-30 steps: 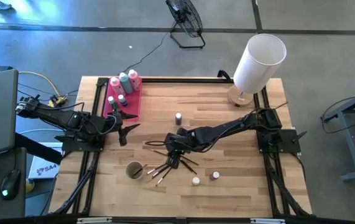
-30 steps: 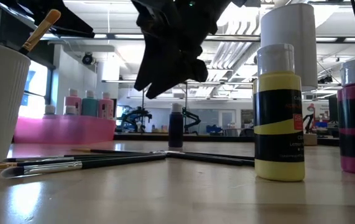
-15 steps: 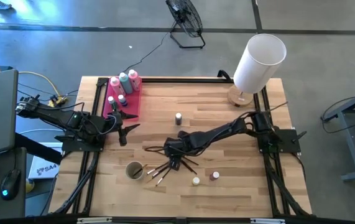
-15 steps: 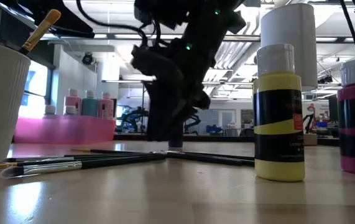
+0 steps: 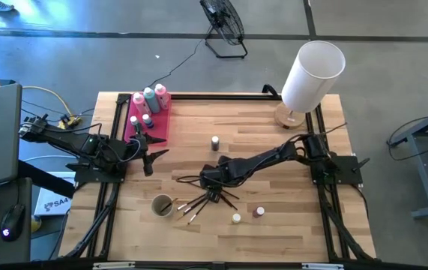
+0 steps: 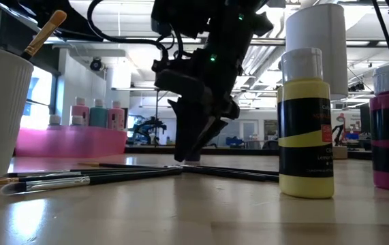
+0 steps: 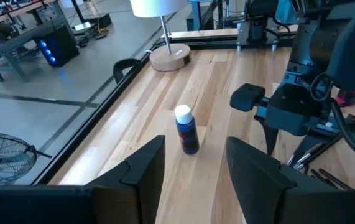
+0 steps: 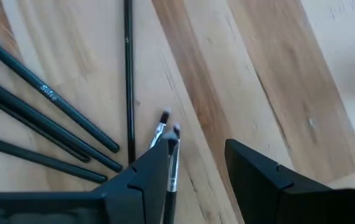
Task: Pick & Place Paint Supplies
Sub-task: Put the silver paintbrush into the light brown cup
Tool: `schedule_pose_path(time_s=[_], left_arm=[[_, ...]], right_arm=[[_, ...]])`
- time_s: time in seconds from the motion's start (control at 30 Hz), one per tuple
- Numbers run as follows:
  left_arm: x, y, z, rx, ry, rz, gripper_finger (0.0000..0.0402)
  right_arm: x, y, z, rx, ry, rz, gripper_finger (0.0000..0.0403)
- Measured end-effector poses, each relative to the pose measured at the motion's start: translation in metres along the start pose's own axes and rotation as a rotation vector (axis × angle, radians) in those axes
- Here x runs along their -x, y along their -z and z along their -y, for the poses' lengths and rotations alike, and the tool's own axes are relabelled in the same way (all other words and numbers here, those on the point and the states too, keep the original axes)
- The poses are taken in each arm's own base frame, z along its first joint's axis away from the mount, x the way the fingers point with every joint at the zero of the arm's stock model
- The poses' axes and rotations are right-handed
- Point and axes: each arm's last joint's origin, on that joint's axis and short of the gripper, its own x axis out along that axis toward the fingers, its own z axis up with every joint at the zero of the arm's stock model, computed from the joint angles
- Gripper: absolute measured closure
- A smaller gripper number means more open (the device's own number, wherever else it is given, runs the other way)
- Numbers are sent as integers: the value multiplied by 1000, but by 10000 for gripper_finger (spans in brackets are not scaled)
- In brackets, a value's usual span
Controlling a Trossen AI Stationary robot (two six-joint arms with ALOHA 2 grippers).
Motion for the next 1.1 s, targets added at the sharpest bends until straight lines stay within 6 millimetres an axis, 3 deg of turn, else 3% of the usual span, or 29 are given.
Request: schedule_pose_path(time_s=[0.57,1.1], left_arm=[[0,0,0,0,0,-1,234],[0,0,0,0,0,-1,234]], right_arm=[[2,14,3,-4,36,-143,251],[0,2,5,0,31,-29,251]])
